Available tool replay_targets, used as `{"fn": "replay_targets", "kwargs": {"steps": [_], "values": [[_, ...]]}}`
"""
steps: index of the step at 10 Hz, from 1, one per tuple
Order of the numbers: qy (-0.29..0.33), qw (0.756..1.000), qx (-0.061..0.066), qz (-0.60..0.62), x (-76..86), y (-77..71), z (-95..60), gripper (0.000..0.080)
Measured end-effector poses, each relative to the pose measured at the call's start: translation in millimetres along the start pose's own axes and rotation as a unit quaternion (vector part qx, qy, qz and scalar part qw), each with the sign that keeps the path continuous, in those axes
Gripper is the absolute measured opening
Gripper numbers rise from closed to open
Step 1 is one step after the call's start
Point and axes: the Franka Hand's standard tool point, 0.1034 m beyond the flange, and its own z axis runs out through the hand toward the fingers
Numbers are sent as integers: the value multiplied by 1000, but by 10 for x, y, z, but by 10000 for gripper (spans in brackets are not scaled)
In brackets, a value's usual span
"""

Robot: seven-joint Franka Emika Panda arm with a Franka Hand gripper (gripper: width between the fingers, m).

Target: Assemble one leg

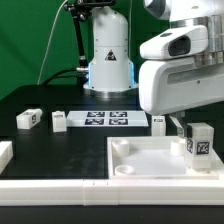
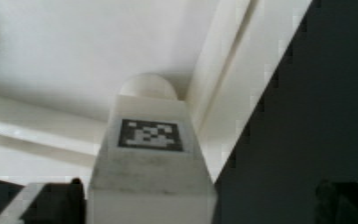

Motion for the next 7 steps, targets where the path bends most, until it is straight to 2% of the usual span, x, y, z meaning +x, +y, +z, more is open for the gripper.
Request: {"fn": "replay_targets", "kwargs": {"steps": [2, 7], "values": [[-1, 997, -6, 75, -16, 44, 2, 649], [-1, 997, -9, 80, -15, 80, 46, 649]]}}
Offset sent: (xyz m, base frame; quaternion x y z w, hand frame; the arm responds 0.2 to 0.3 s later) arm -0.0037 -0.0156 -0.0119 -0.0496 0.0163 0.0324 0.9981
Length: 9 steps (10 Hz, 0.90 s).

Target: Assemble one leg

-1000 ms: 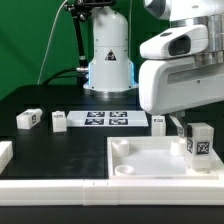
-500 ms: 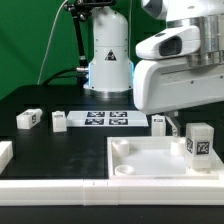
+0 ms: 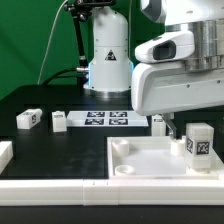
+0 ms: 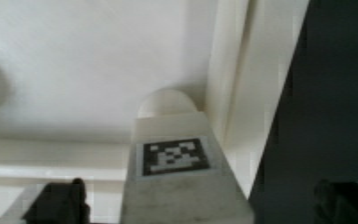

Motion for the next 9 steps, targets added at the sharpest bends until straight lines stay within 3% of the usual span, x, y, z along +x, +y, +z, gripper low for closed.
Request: {"fn": "replay_targets", "kwargs": {"steps": [2, 3, 4, 9], "values": [[0, 1000, 0, -7, 0, 5, 3, 389], [1, 1000, -1, -6, 3, 16, -1, 389], [0, 1000, -1, -5, 1, 34, 1, 302], [0, 999, -1, 49, 0, 52, 2, 297]]}}
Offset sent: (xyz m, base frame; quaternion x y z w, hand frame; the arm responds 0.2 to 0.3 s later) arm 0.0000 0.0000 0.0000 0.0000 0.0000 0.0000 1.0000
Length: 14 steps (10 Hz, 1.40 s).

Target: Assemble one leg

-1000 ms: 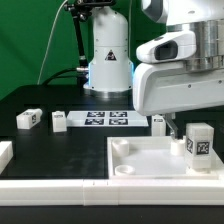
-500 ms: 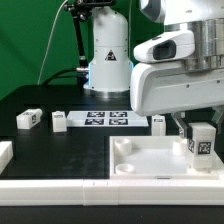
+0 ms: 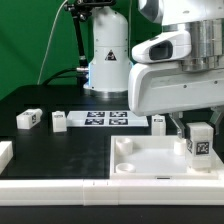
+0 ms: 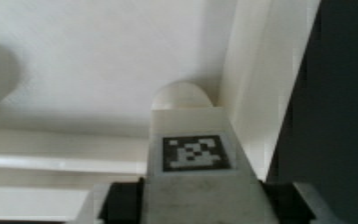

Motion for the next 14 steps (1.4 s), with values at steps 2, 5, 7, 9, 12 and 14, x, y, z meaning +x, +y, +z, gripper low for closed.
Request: {"fn": "replay_targets", "kwargs": {"steps": [2, 5, 7, 9, 12, 14], "values": [[16, 991, 6, 134, -13, 8, 11, 297], [46, 947, 18, 318, -16, -8, 23, 297], [46, 903, 22, 426, -9, -12, 23, 297], [40, 870, 31, 490, -13, -24, 25, 297], [33, 892, 29, 451, -5, -43, 14, 508], [18, 941, 18, 338, 24, -47, 38, 622]]}}
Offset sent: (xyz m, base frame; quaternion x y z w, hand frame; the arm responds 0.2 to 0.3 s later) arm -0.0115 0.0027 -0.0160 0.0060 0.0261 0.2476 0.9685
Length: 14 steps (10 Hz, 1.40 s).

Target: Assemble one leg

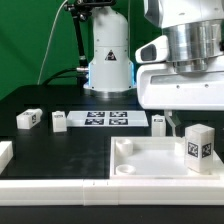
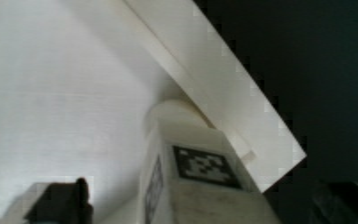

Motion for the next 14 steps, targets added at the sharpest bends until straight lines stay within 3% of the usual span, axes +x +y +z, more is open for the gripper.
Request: {"fn": "replay_targets", "kwargs": {"steps": [3, 5, 7, 10, 12, 13, 14], "values": [[-8, 987, -12, -159, 4, -6, 43, 647], [-6, 965, -20, -261, 6, -5, 44, 649], [-6, 930, -38, -365, -17, -11, 39, 649], [-11, 891, -40, -451, -5, 8, 39, 649], [-11, 895, -40, -445, -8, 7, 42, 649], [-11, 895, -40, -445, -8, 7, 43, 550], [-11, 895, -40, -445, -8, 8, 43, 550]]}}
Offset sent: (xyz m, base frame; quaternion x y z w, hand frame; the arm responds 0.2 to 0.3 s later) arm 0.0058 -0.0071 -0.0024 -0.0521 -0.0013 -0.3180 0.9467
